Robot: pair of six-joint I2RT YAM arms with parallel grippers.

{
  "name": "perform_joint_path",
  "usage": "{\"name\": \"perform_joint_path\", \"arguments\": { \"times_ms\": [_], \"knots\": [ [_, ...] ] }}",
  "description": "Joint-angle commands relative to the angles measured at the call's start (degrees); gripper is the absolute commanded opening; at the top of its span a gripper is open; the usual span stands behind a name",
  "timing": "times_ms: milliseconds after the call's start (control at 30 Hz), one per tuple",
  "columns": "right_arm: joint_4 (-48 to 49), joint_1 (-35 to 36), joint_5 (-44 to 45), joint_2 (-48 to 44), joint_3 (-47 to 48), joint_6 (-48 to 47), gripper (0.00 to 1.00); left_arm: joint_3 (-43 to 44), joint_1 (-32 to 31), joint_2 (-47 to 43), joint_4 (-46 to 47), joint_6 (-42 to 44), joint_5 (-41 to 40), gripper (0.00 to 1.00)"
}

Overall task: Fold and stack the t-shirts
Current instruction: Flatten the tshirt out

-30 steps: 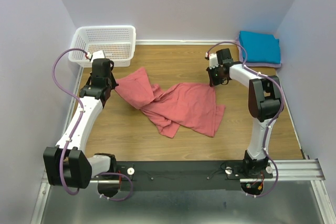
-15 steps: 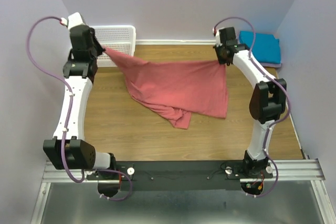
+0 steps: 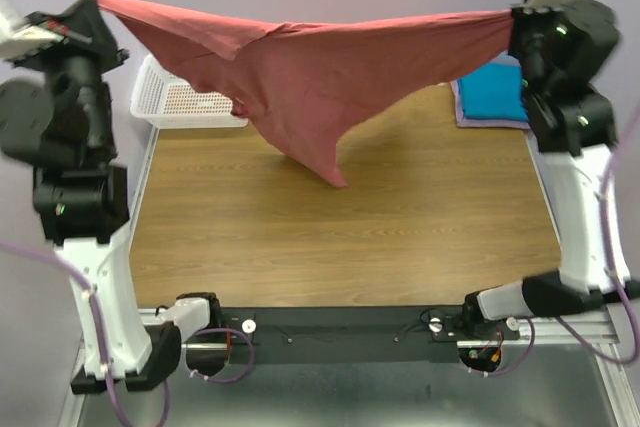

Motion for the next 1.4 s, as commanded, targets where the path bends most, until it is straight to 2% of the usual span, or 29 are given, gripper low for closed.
{"name": "perform_joint_path", "arguments": {
  "times_ms": [0,133,400,600,700,800,900,1033,1167,1200,1267,1300,1367],
  "knots": [
    [1.6,-0.18,-4.64,-9.49,-5.07,-3.43,0.01,4.58,0.95,-5.93,3.57,1.94,0.89,0.0],
    [1.96,-0.18,-8.6,-21.25,-10.07,-6.06,0.01,8.19,0.86,-11.56,3.04,4.23,0.99,0.0],
    [1.96,-0.18,-14.23,-31.12,-12.19,-9.14,0.01,13.38,0.25,-16.66,3.04,10.29,1.68,0.0],
    [1.08,-0.18,-12.04,-30.87,-18.07,-11.87,0.01,5.84,0.16,-15.09,5.24,12.76,7.04,0.0],
    [1.43,-0.18,-10.02,-29.38,-25.01,-13.71,0.01,-2.5,0.24,-13.33,7.6,12.23,12.39,0.0],
    [3.97,-0.18,-7.3,-26.75,-33.36,-16.0,0.01,-16.18,0.16,-10.43,10.93,11.97,19.07,0.0],
    [7.3,-0.18,-5.36,-22.01,-41.18,-17.06,0.01,-24.74,0.24,-6.66,16.63,12.32,22.59,0.0],
    [17.49,-0.27,-2.9,-14.72,-51.2,-18.02,0.01,-36.33,-0.11,2.81,23.75,13.55,23.57,0.0],
    [29.51,-1.06,-3.07,-2.43,-56.83,-17.94,0.01,-40.14,-0.54,12.85,29.4,13.73,22.96,0.0],
    [30.6,-1.24,-3.24,-2.39,-57.11,-18.11,0.01,-40.23,-0.55,14.95,30.71,13.47,22.87,0.0],
    [35.59,-1.94,-3.68,6.35,-56.94,-18.99,0.01,-39.62,-0.72,20.85,31.86,12.5,22.61,0.0],
    [36.31,-2.2,-3.86,6.4,-56.93,-19.25,0.01,-39.36,-0.81,22.69,31.87,12.24,22.61,0.0],
    [37.2,-2.55,-3.86,12.35,-55.27,-19.87,0.01,-37.95,-1.07,27.18,32.66,10.92,22.34,0.0]
  ]
}}
